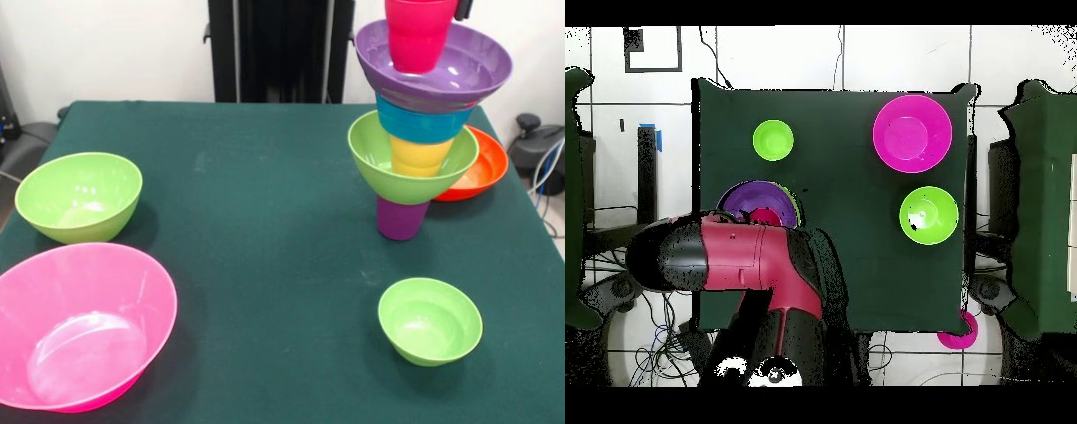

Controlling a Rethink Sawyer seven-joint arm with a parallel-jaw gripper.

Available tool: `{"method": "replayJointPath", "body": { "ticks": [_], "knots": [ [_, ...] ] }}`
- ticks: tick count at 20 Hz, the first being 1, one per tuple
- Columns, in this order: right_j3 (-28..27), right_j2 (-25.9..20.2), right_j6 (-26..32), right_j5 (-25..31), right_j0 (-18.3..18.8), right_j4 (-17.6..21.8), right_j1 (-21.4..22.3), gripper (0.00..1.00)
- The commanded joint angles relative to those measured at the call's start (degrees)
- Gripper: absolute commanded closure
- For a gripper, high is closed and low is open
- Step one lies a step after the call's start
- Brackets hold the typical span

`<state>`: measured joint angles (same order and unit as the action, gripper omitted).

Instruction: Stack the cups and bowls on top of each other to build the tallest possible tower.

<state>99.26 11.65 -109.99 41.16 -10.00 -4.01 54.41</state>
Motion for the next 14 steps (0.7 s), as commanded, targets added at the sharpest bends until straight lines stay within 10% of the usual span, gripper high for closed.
{"method": "replayJointPath", "body": {
  "ticks": [1, 14],
  "knots": [
    [4.3, -4.5, -7.5, -2.6, 0.6, -0.7, -3.7, 1.0],
    [3.5, -4.8, -8.7, -2.1, -0.2, -1.3, -4.1, 1.0]
  ]
}}
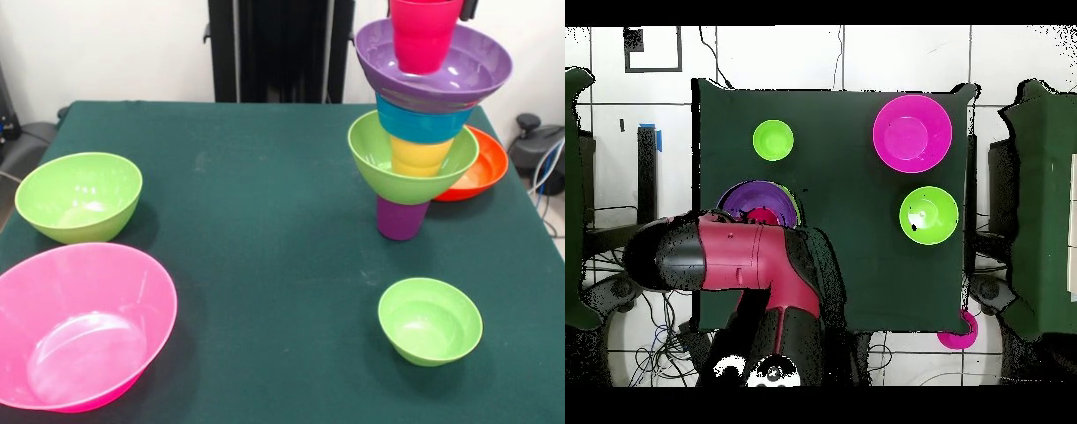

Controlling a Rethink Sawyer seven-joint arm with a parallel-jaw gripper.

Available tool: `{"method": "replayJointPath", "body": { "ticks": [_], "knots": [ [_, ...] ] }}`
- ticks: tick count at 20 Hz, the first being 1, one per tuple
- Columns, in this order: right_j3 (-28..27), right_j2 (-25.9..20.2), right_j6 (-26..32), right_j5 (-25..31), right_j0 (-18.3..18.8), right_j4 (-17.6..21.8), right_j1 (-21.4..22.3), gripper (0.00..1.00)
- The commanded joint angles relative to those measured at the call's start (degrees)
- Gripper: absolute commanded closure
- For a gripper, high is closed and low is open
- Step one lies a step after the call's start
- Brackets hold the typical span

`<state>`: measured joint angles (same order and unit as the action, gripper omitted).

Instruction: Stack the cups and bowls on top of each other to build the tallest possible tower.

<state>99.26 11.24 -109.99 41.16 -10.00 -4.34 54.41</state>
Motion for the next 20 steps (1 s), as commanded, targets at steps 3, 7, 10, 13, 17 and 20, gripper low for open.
{"method": "replayJointPath", "body": {
  "ticks": [3, 7, 10, 13, 17, 20],
  "knots": [
    [3.4, -4.2, -8.9, -2.1, -0.3, -0.8, -4.3, 1.0],
    [3.4, -4.3, -8.9, -2.3, -0.2, -0.9, -4.5, 1.0],
    [3.6, -4.4, -8.8, -2.9, -0.2, -0.9, -4.8, 1.0],
    [3.7, -4.4, -8.8, -3.3, 0.0, -0.8, -5.1, 1.0],
    [3.6, -4.4, -8.7, -3.2, 0.0, -0.9, -5.3, 1.0],
    [3.8, -4.6, -8.4, -3.7, 0.2, -1.1, -5.4, 1.0]
  ]
}}
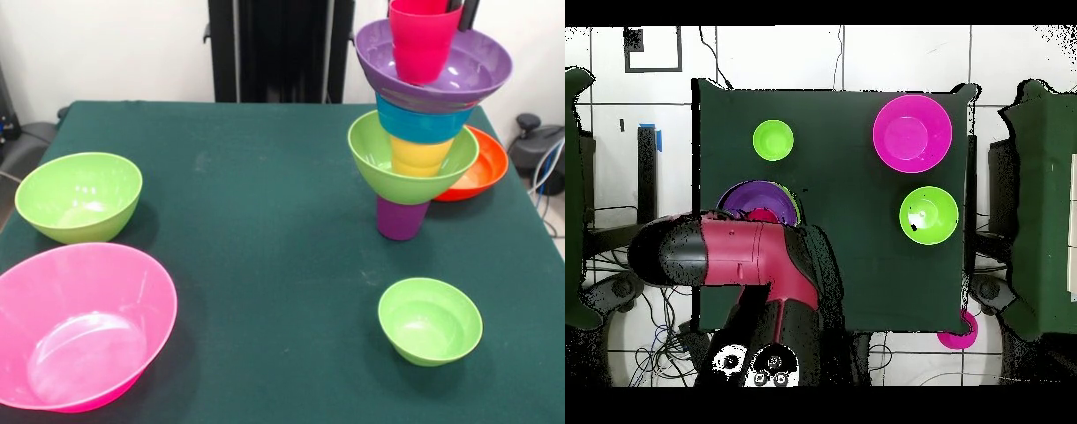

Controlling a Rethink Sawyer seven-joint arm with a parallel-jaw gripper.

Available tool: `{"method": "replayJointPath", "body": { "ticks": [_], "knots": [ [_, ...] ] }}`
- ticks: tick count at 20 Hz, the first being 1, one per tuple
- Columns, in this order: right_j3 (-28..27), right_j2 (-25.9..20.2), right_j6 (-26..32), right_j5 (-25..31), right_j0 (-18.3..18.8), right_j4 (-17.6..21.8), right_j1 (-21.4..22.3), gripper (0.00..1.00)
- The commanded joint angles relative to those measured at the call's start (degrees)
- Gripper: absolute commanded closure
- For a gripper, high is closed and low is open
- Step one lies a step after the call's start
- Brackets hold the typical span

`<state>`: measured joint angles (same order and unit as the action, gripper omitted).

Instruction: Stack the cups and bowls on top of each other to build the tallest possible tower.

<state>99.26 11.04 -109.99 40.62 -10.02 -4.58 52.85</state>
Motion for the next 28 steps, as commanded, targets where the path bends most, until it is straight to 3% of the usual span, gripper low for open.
{"method": "replayJointPath", "body": {
  "ticks": [1, 19, 28],
  "knots": [
    [3.8, -4.4, -8.4, -3.4, 0.3, -0.9, -4.0, 1.0],
    [3.4, -4.8, -8.5, -5.8, 0.4, -1.4, -6.1, 1.0],
    [2.9, -4.1, -8.6, -4.1, -0.1, -1.4, -5.5, 1.0]
  ]
}}
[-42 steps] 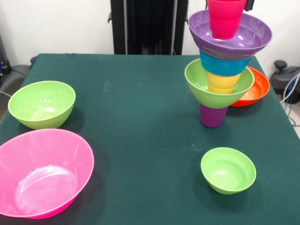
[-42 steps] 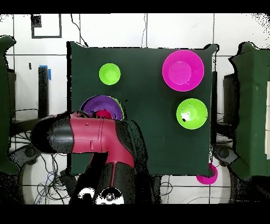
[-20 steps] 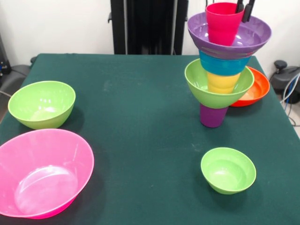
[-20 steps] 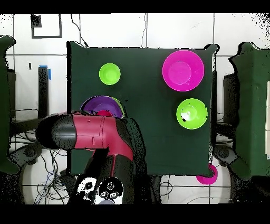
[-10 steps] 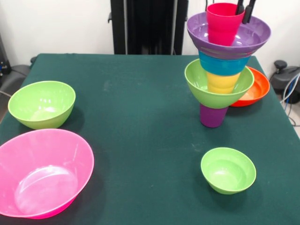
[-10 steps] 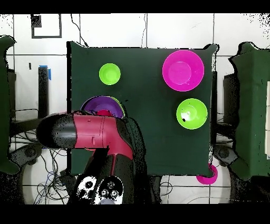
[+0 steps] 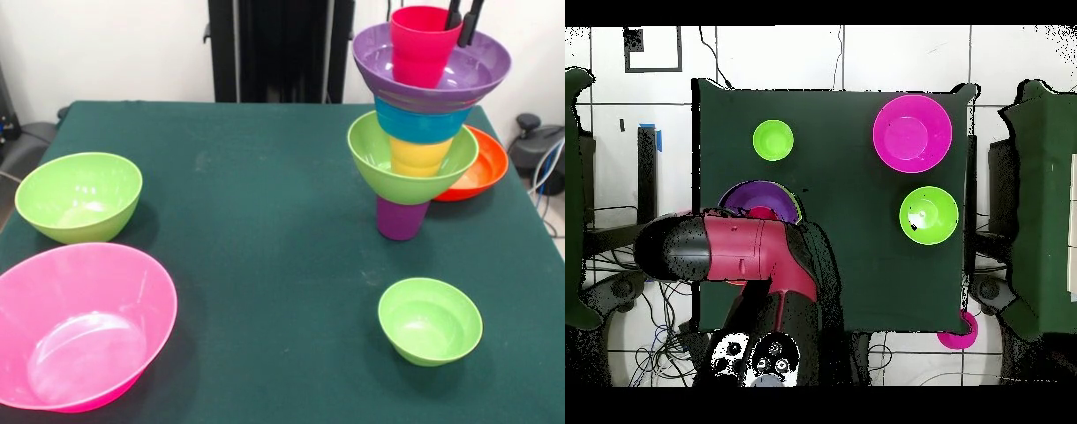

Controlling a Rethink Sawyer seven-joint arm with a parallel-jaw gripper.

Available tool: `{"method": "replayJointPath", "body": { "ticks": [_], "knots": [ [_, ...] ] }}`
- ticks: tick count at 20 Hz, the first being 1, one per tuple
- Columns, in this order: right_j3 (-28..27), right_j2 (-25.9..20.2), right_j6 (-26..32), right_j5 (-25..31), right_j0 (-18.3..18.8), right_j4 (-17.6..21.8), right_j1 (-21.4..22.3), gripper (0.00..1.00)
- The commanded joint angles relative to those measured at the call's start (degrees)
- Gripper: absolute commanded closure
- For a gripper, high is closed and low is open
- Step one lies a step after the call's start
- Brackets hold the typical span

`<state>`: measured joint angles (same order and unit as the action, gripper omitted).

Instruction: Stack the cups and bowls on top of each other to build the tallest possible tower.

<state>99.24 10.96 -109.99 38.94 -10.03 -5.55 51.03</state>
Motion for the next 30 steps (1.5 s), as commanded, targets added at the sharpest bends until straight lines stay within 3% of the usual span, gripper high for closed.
{"method": "replayJointPath", "body": {
  "ticks": [1, 3, 4, 17, 22, 30],
  "knots": [
    [2.9, -4.0, -8.5, -2.5, 0.0, -0.4, -3.7, 1.0],
    [3.1, -4.0, -8.4, -2.0, -0.1, -0.4, -3.6, 1.0],
    [3.1, -3.9, -8.5, -1.9, -0.1, -0.4, -3.6, 0.0],
    [2.7, -2.9, -8.8, -1.6, -0.4, -0.1, -2.8, 0.0],
    [1.0, -1.0, -8.3, 9.4, -1.8, -0.4, 4.1, 0.0],
    [0.9, -1.2, -8.1, 11.5, -1.4, -0.3, 5.9, 0.0]
  ]
}}
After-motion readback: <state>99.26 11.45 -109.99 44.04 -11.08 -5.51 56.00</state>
